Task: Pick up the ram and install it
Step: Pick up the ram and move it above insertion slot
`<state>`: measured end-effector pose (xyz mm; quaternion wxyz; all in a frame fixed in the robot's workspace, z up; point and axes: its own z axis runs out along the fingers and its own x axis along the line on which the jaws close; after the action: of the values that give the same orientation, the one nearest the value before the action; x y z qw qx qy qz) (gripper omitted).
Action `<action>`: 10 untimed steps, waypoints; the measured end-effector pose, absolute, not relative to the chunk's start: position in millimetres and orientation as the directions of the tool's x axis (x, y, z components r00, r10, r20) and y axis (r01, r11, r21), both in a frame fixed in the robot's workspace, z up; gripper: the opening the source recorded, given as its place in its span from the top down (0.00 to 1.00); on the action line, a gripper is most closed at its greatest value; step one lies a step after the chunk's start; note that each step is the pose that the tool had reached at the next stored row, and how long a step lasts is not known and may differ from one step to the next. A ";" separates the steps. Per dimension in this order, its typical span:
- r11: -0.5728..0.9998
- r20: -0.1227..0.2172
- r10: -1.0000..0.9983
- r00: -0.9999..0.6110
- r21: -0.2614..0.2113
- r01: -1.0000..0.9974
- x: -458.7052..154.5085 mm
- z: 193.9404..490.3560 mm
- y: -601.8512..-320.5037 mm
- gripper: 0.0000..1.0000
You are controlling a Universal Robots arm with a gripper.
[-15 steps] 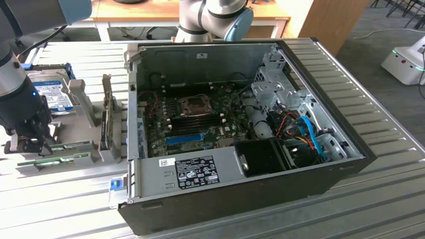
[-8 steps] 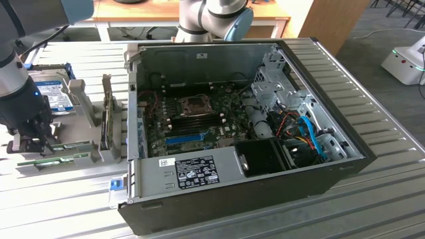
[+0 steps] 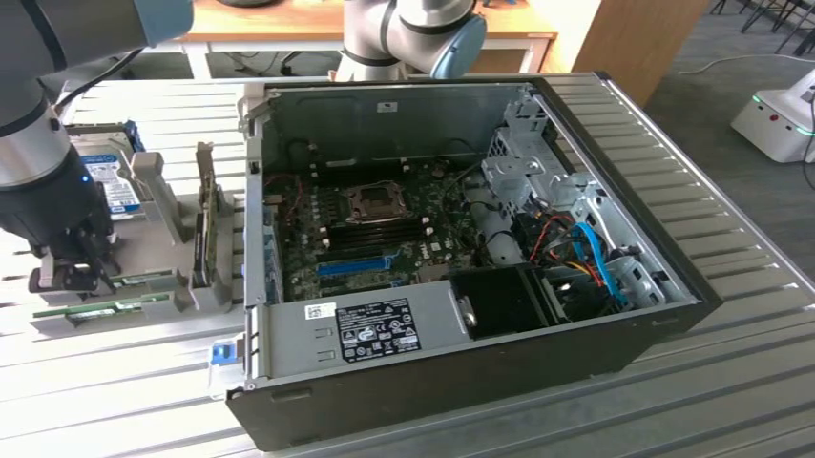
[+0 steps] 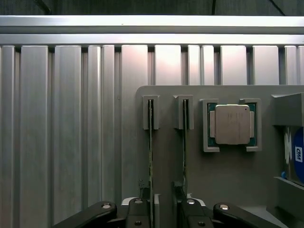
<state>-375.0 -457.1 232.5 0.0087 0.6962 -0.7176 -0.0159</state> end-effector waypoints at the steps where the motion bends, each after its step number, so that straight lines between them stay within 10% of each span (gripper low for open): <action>1: 0.030 -0.010 -0.999 -0.030 0.035 -0.999 -373.7 232.5 -457.1 0.69; 10: 0.030 -0.010 -0.999 -0.030 0.035 -0.999 -368.9 232.2 -457.1 0.69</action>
<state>-368.9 -457.1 232.2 0.0088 0.6962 -0.7176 -0.0160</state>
